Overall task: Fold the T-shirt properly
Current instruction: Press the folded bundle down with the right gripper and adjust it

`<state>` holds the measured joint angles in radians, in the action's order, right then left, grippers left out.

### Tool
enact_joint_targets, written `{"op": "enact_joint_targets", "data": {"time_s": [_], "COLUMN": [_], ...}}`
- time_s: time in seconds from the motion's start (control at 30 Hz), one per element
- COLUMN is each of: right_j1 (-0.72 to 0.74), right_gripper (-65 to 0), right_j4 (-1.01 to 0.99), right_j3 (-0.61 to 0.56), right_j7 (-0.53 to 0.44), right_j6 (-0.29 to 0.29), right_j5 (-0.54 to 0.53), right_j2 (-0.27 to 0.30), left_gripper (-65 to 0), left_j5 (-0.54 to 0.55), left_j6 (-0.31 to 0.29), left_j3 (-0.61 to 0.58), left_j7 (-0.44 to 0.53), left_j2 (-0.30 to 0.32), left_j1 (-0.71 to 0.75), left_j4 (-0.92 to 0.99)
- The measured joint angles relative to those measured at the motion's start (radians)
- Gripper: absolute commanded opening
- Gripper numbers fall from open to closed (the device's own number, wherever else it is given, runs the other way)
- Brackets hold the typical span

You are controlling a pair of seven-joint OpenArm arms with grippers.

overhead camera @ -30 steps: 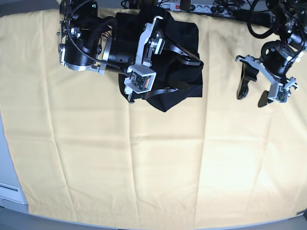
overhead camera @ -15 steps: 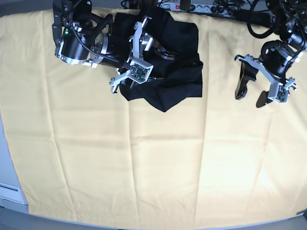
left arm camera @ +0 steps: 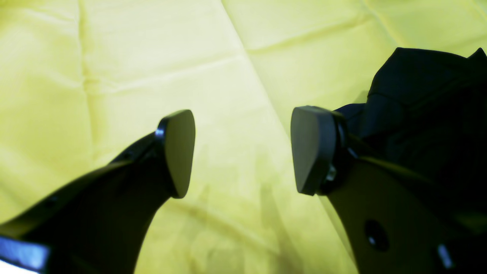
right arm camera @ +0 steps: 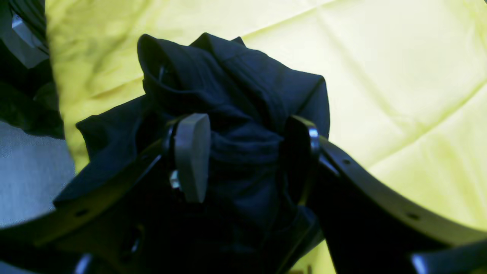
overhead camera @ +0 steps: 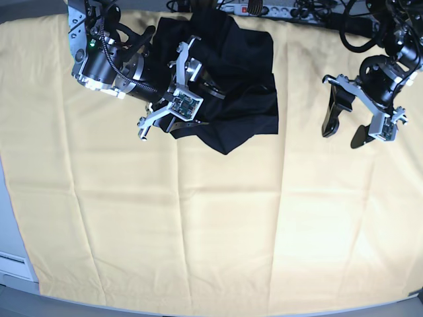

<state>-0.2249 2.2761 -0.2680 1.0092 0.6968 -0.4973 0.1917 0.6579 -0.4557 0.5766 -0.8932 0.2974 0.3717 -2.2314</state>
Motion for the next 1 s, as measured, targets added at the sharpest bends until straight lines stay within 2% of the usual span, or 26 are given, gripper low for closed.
{"op": "enact_joint_targets", "data": {"time_s": [0.1, 0.13, 0.23, 0.4, 0.67, 0.77, 0.9, 1.0], "right_j1": [0.0, 0.0, 0.0, 0.0, -0.07, -0.101, -0.129, -0.129], "right_gripper": [-34.0, -39.2, -63.9, -65.0, -65.0, -65.0, -65.0, -65.0], "right_j4": [0.0, 0.0, -0.001, -0.001, 0.06, 0.061, 0.061, 0.061], "right_j3": [0.0, 0.0, 0.0, 0.0, -0.001, -0.001, -0.06, -0.152], "right_j7": [0.0, -0.002, -0.031, -0.071, -0.065, -0.032, -0.021, -0.018], "right_j6": [0.0, 0.0, 0.0, 0.0, 0.0, -0.002, -0.004, -0.004], "right_j5": [0.0, -0.002, -0.011, -0.031, -0.384, -0.47, -0.507, -0.464], "right_j2": [0.012, 0.012, 0.008, 0.004, -0.004, -0.042, -0.079, -0.079], "left_gripper": [-24.5, -24.5, -24.5, -24.5, -24.5, -24.5, -24.5, -24.5], "left_j5": [0.0, 0.0, 0.0, 0.019, 0.024, 0.024, 0.024, 0.026], "left_j6": [0.0, 0.0, 0.0, 0.0, 0.0, 0.0, 0.0, 0.0], "left_j3": [0.0, 0.0, 0.0, 0.0, 0.0, 0.0, 0.0, 0.0], "left_j7": [0.0, 0.0, 0.0, 0.0, 0.0, 0.0, 0.0, 0.0], "left_j2": [0.0, 0.0, 0.0, 0.0, 0.0, 0.0, 0.0, 0.0], "left_j1": [0.0, 0.0, 0.0, 0.0, 0.0, 0.0, 0.0, 0.0], "left_j4": [0.0, 0.0, 0.0, 0.0, 0.0, 0.0, 0.0, 0.0]}}
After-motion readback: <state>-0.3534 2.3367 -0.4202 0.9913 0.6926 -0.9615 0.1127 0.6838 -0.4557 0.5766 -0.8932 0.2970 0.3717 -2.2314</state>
